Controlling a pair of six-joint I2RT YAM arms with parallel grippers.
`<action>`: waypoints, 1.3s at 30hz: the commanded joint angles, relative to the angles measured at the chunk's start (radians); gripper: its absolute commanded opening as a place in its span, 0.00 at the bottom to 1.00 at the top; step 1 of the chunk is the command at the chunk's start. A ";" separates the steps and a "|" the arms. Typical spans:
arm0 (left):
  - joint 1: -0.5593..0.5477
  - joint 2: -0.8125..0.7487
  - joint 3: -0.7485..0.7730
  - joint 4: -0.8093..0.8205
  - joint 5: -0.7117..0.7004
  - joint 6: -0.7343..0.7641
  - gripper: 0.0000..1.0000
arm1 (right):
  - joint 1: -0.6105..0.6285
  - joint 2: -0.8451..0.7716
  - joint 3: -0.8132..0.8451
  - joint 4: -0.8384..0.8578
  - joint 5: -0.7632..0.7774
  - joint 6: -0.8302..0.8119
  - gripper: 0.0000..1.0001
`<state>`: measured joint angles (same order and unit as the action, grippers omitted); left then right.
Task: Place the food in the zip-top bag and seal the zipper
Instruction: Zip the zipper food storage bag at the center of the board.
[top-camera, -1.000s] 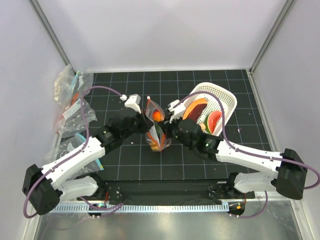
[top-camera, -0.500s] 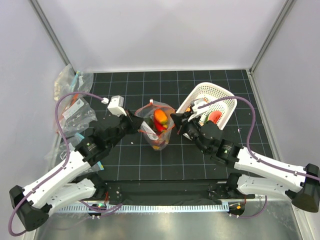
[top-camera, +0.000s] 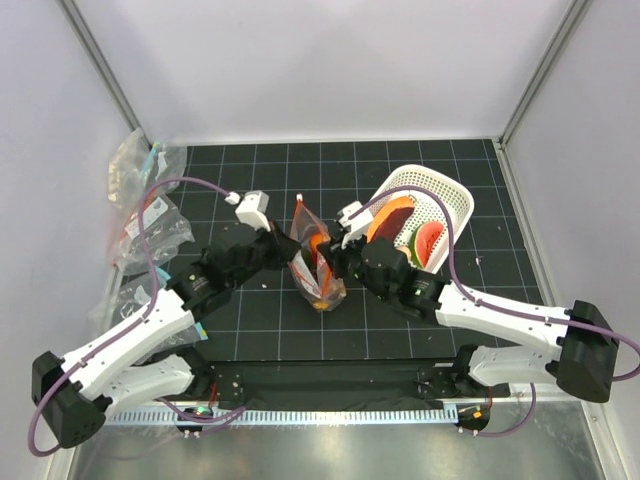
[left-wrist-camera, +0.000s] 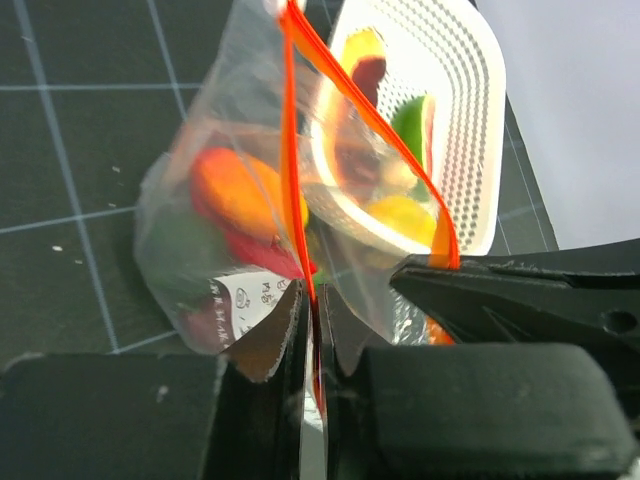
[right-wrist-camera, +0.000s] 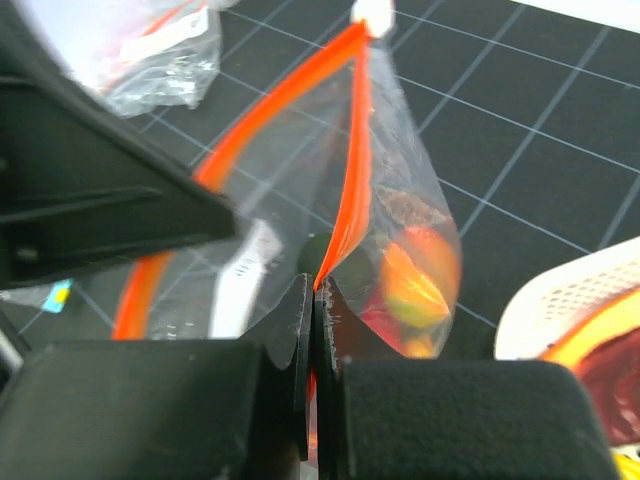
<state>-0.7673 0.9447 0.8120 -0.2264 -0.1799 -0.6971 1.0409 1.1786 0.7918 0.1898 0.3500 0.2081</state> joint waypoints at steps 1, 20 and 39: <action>0.000 0.058 0.062 0.058 0.138 0.031 0.12 | 0.004 -0.023 0.032 0.068 -0.095 -0.015 0.01; 0.000 0.036 0.058 0.027 0.079 0.011 0.30 | 0.005 0.006 0.035 0.088 -0.177 -0.018 0.10; 0.000 0.003 0.044 0.024 0.050 0.005 0.74 | 0.007 0.032 0.049 0.075 -0.230 -0.029 0.15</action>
<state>-0.7673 0.9722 0.8566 -0.2272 -0.1135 -0.6975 1.0409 1.2041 0.7979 0.2165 0.1612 0.1936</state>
